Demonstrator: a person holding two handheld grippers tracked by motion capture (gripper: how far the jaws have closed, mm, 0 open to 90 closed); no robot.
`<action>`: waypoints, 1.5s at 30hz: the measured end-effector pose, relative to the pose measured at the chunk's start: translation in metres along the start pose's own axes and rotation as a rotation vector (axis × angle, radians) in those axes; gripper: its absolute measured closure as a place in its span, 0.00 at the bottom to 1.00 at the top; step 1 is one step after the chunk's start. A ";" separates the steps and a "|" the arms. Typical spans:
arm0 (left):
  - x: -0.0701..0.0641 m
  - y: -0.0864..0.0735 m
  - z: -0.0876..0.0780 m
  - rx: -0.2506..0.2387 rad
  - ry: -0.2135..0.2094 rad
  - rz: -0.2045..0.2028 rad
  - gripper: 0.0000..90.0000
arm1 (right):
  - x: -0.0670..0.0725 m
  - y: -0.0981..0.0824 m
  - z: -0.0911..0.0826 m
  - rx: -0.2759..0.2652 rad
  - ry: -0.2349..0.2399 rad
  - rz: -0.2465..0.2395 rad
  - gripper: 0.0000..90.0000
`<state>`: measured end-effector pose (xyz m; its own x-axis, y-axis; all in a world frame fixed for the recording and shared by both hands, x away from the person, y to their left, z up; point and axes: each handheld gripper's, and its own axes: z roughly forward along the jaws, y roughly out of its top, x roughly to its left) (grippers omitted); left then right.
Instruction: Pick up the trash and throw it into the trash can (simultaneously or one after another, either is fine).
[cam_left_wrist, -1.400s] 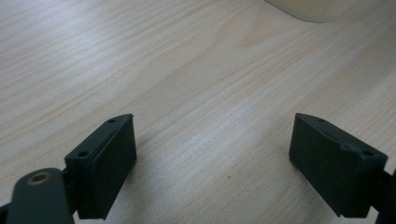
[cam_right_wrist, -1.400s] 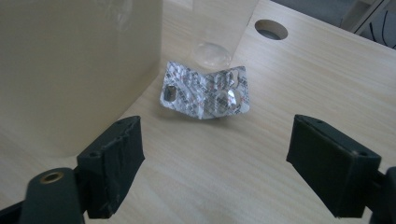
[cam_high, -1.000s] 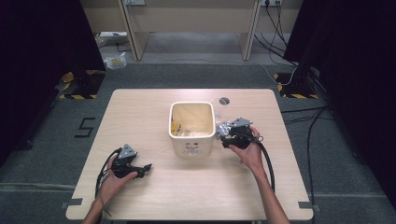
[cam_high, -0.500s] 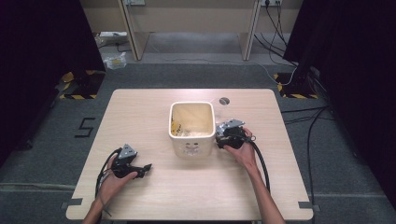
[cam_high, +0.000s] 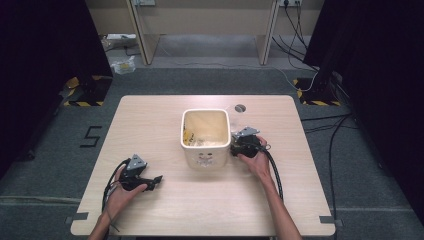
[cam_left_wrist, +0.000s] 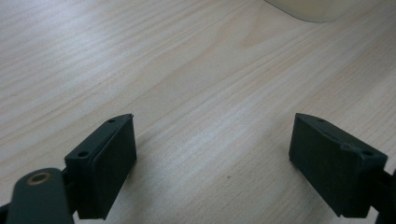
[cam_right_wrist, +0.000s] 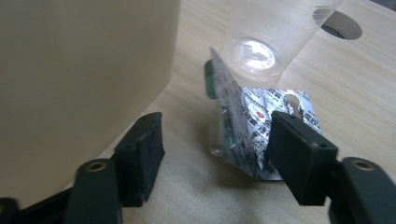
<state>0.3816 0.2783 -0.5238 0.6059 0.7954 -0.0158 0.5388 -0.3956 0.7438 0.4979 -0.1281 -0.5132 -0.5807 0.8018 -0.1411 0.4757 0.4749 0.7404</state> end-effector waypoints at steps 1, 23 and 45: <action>0.000 0.000 0.000 0.000 0.000 0.000 0.15 | 0.000 0.000 0.000 -0.005 0.000 0.005 0.45; 0.000 0.000 0.000 0.000 0.000 0.000 0.15 | -0.004 0.011 -0.020 -0.036 -0.058 -0.147 0.92; 0.000 0.000 0.000 0.000 0.000 0.000 0.15 | -0.017 0.020 -0.073 -0.132 -0.061 -0.107 0.92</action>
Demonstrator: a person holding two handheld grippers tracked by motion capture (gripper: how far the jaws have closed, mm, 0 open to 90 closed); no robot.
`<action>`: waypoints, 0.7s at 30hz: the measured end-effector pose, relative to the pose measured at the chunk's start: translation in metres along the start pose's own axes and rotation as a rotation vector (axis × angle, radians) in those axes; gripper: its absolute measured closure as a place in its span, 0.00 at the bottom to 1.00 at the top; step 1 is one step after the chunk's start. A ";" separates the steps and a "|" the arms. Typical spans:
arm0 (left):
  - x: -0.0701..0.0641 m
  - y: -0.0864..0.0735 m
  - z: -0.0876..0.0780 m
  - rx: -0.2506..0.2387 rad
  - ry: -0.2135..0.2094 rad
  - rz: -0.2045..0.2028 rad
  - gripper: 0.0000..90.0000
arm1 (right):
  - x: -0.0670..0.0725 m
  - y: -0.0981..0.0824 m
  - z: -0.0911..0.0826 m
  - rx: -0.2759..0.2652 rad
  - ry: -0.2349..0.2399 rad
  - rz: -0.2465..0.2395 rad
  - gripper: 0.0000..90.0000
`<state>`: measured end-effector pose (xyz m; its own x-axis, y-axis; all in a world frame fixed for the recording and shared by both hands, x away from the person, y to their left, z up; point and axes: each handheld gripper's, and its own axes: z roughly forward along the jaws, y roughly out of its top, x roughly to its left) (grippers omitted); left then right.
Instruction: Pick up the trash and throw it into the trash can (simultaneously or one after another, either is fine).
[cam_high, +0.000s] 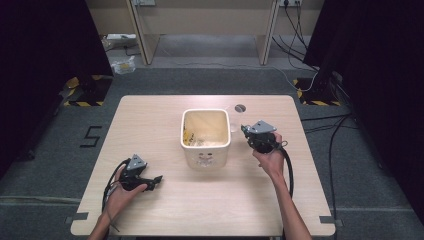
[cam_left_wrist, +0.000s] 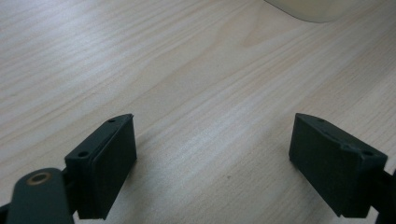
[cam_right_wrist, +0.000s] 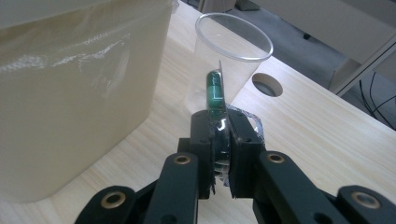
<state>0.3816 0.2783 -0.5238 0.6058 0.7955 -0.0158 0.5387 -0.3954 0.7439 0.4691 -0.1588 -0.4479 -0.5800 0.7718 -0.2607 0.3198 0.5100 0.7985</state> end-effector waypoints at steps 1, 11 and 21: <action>0.000 0.000 0.000 0.000 0.000 0.000 0.15 | 0.000 0.000 -0.002 0.000 -0.004 0.001 0.92; 0.000 0.000 0.000 0.000 0.000 0.000 0.15 | -0.007 0.006 -0.020 -0.011 -0.017 0.001 0.92; 0.000 0.000 0.000 0.000 0.000 0.000 0.15 | -0.012 0.022 -0.039 -0.049 -0.027 -0.010 0.92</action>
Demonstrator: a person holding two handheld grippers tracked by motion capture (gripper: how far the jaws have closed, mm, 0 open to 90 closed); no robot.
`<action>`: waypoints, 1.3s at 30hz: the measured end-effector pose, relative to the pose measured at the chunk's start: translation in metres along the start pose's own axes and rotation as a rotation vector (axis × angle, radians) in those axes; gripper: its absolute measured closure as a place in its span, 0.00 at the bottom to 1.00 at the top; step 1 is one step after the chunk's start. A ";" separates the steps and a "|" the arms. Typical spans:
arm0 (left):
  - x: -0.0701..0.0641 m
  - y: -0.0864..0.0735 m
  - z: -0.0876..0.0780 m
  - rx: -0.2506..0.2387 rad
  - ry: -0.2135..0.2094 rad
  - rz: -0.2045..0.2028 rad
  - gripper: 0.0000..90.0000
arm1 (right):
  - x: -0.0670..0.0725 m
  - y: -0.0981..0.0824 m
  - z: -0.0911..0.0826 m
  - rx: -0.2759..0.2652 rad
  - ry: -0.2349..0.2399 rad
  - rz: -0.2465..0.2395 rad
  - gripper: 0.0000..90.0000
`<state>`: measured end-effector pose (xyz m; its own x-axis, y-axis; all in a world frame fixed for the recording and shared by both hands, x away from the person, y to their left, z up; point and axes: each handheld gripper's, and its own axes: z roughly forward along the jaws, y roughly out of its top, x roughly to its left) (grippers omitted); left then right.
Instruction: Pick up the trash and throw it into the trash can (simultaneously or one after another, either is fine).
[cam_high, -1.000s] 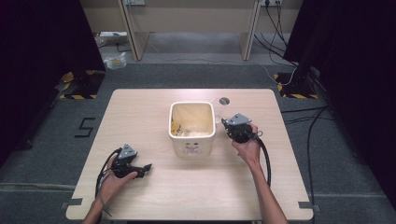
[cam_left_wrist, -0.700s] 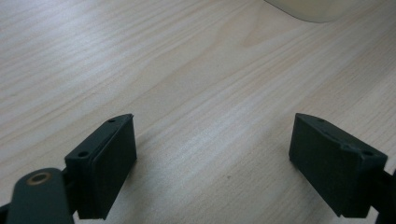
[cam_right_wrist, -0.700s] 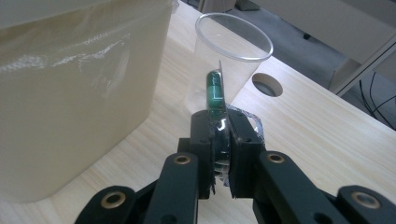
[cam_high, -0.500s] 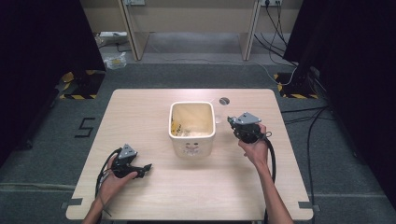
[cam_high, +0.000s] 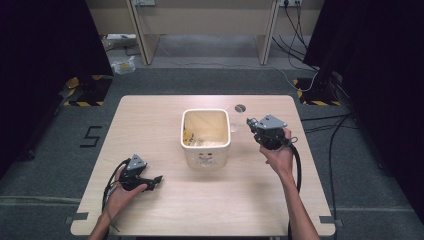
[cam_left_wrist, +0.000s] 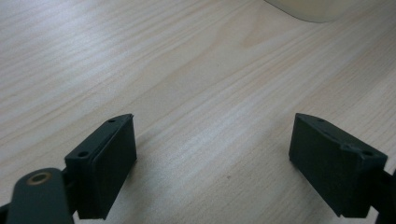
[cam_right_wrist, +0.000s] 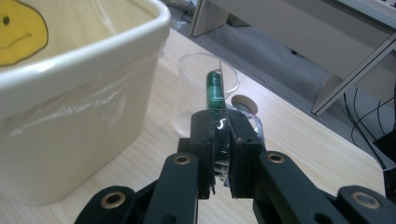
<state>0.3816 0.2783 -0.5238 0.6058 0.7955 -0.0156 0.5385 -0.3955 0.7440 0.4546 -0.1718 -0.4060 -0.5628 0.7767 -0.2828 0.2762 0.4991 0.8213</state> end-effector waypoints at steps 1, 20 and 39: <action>0.000 0.000 0.000 0.000 0.000 0.000 0.15 | -0.001 0.002 -0.002 -0.004 0.001 0.003 0.92; 0.000 0.000 0.000 -0.002 0.000 -0.002 0.15 | -0.007 0.028 -0.015 -0.042 0.015 -0.012 0.92; 0.000 0.000 0.000 -0.002 -0.001 -0.003 0.15 | 0.018 0.069 -0.019 -0.099 0.069 -0.085 0.92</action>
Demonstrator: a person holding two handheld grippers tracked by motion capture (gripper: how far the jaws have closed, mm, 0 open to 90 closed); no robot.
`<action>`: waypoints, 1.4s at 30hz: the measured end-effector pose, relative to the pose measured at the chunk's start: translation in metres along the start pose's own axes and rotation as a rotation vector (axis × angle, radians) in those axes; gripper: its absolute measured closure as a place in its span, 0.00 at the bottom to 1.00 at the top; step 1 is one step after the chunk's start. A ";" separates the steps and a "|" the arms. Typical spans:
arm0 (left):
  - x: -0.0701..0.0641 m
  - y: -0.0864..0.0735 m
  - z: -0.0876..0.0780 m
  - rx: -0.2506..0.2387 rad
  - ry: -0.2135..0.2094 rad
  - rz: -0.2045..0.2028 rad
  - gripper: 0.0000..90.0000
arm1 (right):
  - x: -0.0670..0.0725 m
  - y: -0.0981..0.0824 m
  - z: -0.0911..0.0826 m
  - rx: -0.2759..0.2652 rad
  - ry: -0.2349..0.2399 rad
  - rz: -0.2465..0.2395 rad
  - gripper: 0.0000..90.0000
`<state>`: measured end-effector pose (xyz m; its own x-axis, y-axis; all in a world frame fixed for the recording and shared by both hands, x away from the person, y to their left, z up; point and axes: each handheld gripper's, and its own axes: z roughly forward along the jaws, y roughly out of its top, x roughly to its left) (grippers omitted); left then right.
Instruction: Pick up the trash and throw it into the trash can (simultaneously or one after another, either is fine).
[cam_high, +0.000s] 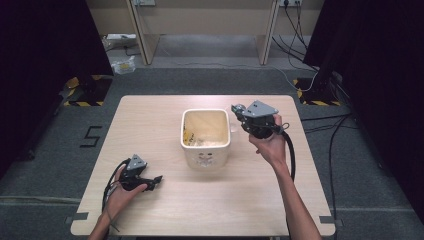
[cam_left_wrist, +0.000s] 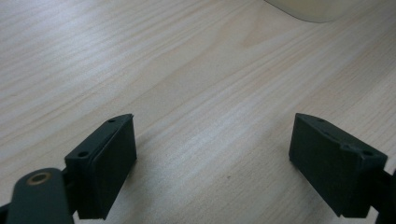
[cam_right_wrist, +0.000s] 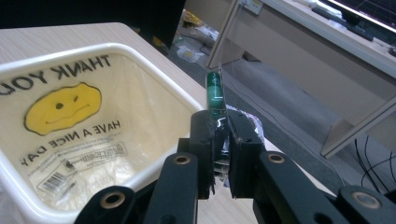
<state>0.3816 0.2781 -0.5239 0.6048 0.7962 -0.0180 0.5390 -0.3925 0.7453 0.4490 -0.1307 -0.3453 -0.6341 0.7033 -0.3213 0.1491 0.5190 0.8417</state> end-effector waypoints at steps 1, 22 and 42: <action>0.000 0.000 0.000 0.000 0.000 0.000 0.15 | 0.001 0.002 0.001 -0.006 0.004 -0.009 0.92; 0.000 0.000 0.000 -0.001 -0.001 0.000 0.15 | 0.042 0.031 0.034 0.001 0.132 -0.080 0.91; 0.000 0.000 0.000 -0.001 -0.001 0.000 0.15 | 0.058 0.023 0.064 0.089 0.256 -0.056 0.91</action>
<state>0.3817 0.2782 -0.5240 0.6053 0.7957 -0.0188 0.5386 -0.3921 0.7458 0.4647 -0.0470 -0.3721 -0.8127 0.5325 -0.2367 0.1670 0.6020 0.7808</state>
